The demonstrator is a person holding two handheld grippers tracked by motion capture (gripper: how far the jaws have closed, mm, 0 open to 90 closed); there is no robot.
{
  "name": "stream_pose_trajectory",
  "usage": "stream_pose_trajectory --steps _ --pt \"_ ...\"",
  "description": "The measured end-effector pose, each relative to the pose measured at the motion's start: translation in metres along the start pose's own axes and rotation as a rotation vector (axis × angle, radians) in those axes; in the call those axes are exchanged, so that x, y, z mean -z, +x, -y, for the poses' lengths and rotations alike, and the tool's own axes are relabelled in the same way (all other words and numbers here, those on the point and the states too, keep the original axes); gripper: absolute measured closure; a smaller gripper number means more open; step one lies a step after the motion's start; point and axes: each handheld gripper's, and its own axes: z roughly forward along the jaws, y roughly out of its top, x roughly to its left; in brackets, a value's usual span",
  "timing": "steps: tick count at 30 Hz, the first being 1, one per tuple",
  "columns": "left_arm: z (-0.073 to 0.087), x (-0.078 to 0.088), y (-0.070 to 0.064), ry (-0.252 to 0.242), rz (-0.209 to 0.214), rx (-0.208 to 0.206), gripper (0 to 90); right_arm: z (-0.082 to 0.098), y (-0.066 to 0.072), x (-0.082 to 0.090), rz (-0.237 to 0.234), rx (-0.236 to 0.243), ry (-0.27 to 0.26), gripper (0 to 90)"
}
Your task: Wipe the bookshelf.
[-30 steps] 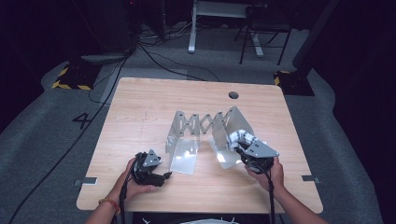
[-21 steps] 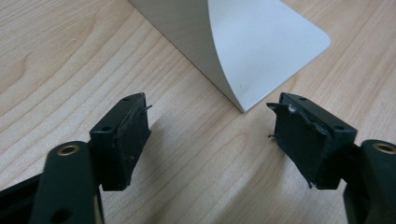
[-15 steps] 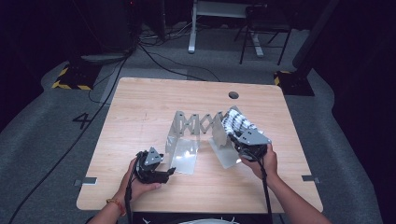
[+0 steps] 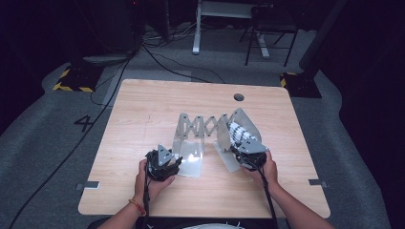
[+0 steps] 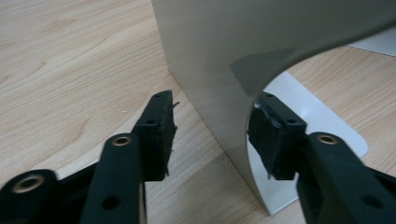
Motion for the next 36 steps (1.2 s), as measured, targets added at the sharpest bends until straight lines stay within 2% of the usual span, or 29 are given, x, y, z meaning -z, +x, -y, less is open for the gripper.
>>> stream_pose_trajectory --steps 4,7,9,13,15,21,25,27,29,33,36 --pt "0.002 -0.003 0.003 0.031 0.031 -0.012 56.8 0.007 0.002 -0.009 -0.012 -0.001 0.034 80.7" --pt "0.005 -0.007 0.003 0.045 0.029 -0.027 55.8 0.009 0.003 -0.014 -0.019 -0.003 0.054 80.7" --pt "0.006 -0.009 0.003 0.061 0.044 -0.029 56.0 0.012 0.004 -0.02 -0.039 -0.024 0.085 80.7" --pt "0.006 -0.013 -0.001 0.099 0.028 -0.068 58.5 0.018 0.003 -0.03 -0.076 -0.043 0.133 80.7" --pt "0.006 -0.014 -0.002 0.105 0.033 -0.074 58.5 0.02 0.003 -0.032 -0.079 -0.054 0.132 80.7" --pt "0.005 -0.014 -0.002 0.108 0.04 -0.074 60.7 0.02 0.003 -0.031 -0.078 -0.05 0.133 80.7" --pt "0.005 -0.014 -0.001 0.113 0.045 -0.073 60.5 0.015 0.002 -0.02 -0.05 -0.039 0.097 80.8" --pt "0.005 -0.015 0.0 0.113 0.05 -0.075 60.5 0.012 0.001 -0.013 -0.03 -0.024 0.068 80.8" --pt "0.005 -0.014 0.0 0.114 0.05 -0.075 60.5 0.009 0.001 -0.005 -0.019 -0.029 0.033 80.8" --pt "0.005 -0.015 0.001 0.113 0.052 -0.074 60.6 0.004 0.0 0.004 -0.002 -0.013 0.001 80.8" --pt "0.005 -0.015 0.001 0.115 0.056 -0.072 60.6 -0.004 -0.006 0.014 0.014 -0.023 -0.047 80.9"
